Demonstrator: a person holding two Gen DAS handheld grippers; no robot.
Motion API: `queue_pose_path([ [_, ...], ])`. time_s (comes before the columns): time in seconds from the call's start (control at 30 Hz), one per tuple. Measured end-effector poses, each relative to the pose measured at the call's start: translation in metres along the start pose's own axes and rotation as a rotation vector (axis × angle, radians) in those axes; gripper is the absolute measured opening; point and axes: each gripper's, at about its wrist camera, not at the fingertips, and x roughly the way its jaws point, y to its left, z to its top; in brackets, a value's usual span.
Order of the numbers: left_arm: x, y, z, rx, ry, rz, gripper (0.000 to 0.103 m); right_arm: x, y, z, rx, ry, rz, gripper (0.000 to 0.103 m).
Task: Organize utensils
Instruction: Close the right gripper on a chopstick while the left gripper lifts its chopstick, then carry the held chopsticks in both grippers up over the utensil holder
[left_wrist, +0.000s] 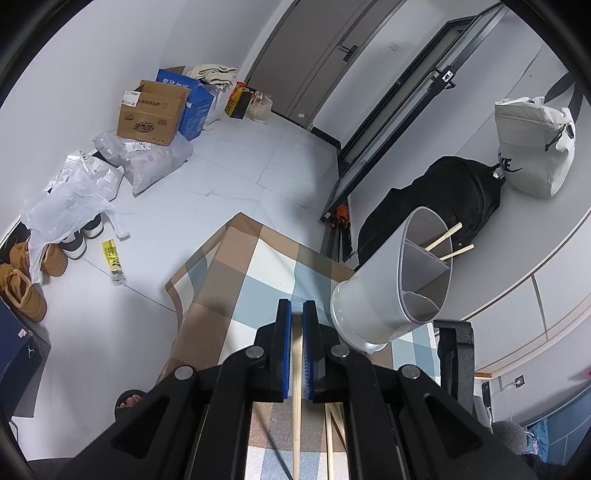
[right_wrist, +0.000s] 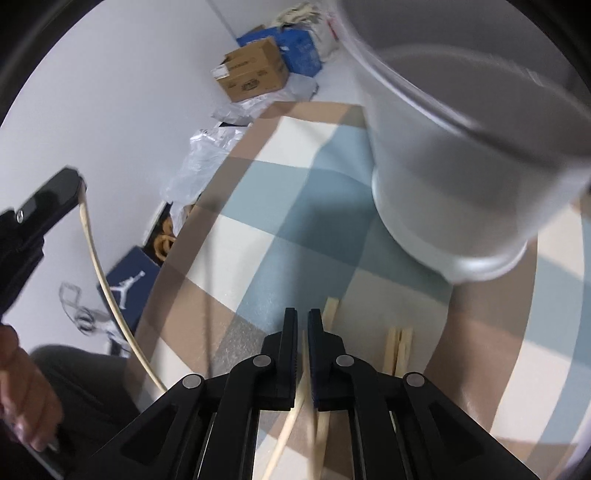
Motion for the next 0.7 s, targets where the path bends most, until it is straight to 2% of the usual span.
queue_pose_path([
  [0.07,-0.001,0.001,0.0,-0.003,0.0,-0.002,0.002,-0.002,-0.002,0.0,-0.004,-0.015,-0.028,0.006],
  [0.2,0.0,0.001,0.0,-0.003,-0.001,0.0,0.002,-0.017,-0.005,0.0,0.005,-0.076,-0.017,0.007],
  [0.27,0.0,0.001,0.0,-0.004,0.001,-0.001,0.002,-0.02,-0.001,-0.001,-0.033,-0.077,-0.041,0.02],
  [0.33,0.001,0.002,0.001,-0.008,0.004,0.0,0.002,-0.017,0.005,-0.004,-0.076,-0.062,-0.068,0.027],
  [0.47,0.001,0.001,0.001,-0.01,0.003,-0.003,0.002,-0.004,0.016,-0.007,-0.167,-0.004,-0.154,0.027],
  [0.6,-0.002,0.0,0.0,0.001,-0.004,-0.003,0.002,0.002,0.026,-0.015,-0.266,-0.001,-0.229,0.026],
  [0.7,-0.001,0.0,0.0,0.002,-0.003,-0.002,0.002,0.001,0.028,-0.016,-0.272,-0.013,-0.221,0.013],
])
